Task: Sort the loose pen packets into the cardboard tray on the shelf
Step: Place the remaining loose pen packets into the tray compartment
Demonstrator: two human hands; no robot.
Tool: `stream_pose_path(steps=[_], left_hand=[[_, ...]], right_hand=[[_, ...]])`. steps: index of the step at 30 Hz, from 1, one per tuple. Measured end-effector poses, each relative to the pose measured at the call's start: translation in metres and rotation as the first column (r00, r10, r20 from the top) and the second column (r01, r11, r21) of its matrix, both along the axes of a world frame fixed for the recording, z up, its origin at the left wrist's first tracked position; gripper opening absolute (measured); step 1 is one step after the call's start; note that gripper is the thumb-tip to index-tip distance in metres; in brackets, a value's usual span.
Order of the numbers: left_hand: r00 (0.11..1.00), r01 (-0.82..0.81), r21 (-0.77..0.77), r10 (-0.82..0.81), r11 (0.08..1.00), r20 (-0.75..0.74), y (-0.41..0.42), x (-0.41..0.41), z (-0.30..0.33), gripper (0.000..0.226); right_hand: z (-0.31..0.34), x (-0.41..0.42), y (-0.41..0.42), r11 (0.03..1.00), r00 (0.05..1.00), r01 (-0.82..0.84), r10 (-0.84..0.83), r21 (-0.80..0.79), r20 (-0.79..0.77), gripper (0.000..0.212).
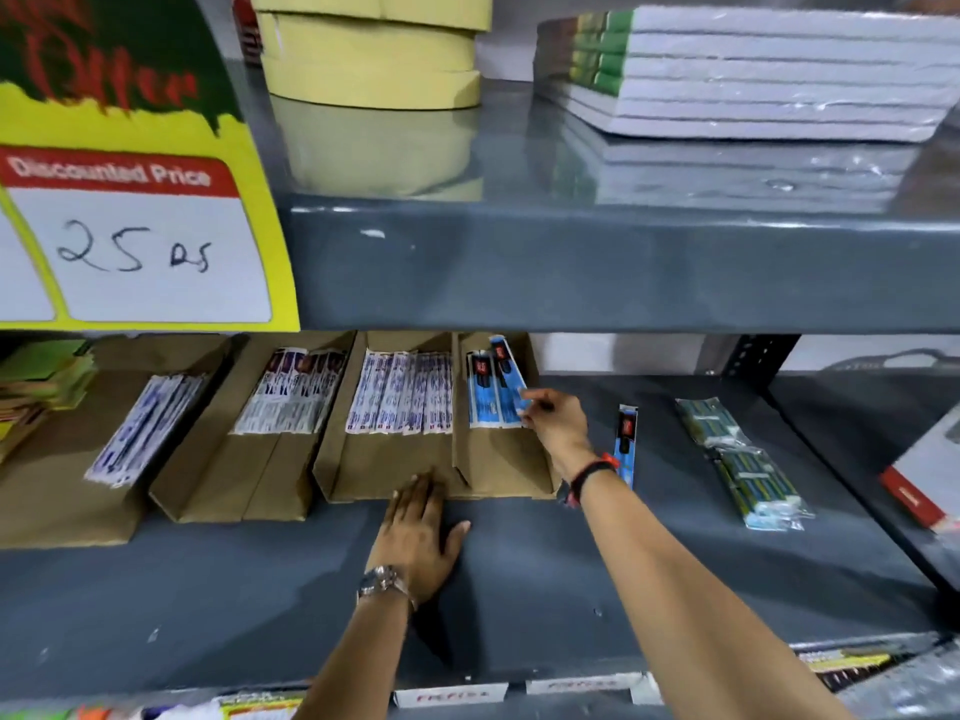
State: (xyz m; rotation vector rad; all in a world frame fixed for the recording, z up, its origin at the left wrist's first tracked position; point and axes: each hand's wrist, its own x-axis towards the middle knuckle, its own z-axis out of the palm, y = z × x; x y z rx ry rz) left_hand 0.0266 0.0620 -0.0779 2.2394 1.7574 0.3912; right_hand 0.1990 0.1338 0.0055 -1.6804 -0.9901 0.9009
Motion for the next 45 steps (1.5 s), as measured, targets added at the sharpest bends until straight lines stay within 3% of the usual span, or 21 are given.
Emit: stream_pose_path(steps=[4,7,11,14,16,18,22,27,29,32,35,36,39,45], left_hand=[[0.999,-0.007,0.038,0.006,0.999,0.037,0.000,0.000,0.001,0.092],[0.999,-0.019,0.054,0.016,0.998,0.049,0.001,0.001,0.000,0.088],[0.999,-0.030,0.045,0.028,0.999,0.030,0.000,0.001,0.001,0.090],[0.999,-0.034,0.038,0.034,0.999,0.002,0.001,0.002,-0.001,0.092],[1.000,-0.027,0.029,0.028,0.999,-0.009,0.001,0.002,-0.001,0.092],[1.000,-0.019,0.029,0.019,0.999,0.015,0.000,0.002,0.002,0.092],[0.988,-0.015,0.066,0.005,0.998,0.155,-0.008,-0.001,0.015,0.087],[0.890,-0.201,0.120,0.130,0.972,0.437,-0.014,-0.001,0.039,0.068],[0.771,-0.243,0.078,0.144,0.967,0.620,-0.012,0.001,0.058,0.053],[0.456,-0.158,-0.078,0.143,0.984,0.878,-0.007,0.004,0.095,0.048],[0.345,-0.115,-0.095,0.130,0.989,0.929,-0.004,0.007,0.117,0.018],[0.344,-0.113,-0.080,0.114,0.990,0.932,-0.004,0.008,0.121,0.013],[0.492,-0.140,0.002,0.068,0.990,0.868,-0.010,0.005,0.126,0.022],[0.508,-0.121,0.013,0.050,0.993,0.860,-0.014,-0.004,0.120,0.030]], right_hand=[[0.004,-0.009,0.010,0.983,0.960,-0.140,0.165,-0.122,0.228,0.032],[0.011,0.000,-0.001,0.978,0.906,-0.175,0.207,-0.118,0.369,0.034],[0.012,0.038,-0.020,1.000,0.842,0.005,0.002,-0.012,0.539,0.028],[-0.009,0.069,-0.030,0.979,0.777,0.133,-0.005,-0.157,0.630,0.036],[-0.023,0.077,-0.040,0.936,0.786,0.163,0.069,-0.313,0.615,0.052],[-0.031,0.079,-0.050,0.914,0.795,0.174,0.090,-0.367,0.601,0.054],[-0.028,0.081,-0.068,0.928,0.847,0.198,0.001,-0.316,0.531,0.039],[0.001,0.091,-0.080,0.978,0.827,0.159,-0.058,-0.134,0.560,0.023],[0.022,0.090,-0.087,0.998,0.838,0.020,0.016,-0.060,0.545,0.019],[0.053,0.079,-0.097,0.954,0.838,-0.299,0.273,-0.021,0.472,0.017],[0.075,0.064,-0.103,0.891,0.790,-0.453,0.421,-0.039,0.445,0.025],[0.079,0.061,-0.103,0.877,0.766,-0.477,0.449,-0.061,0.461,0.027],[0.082,0.055,-0.104,0.851,0.743,-0.515,0.505,-0.108,0.438,0.028],[0.072,0.059,-0.112,0.866,0.820,-0.500,0.483,-0.027,0.308,0.032]])
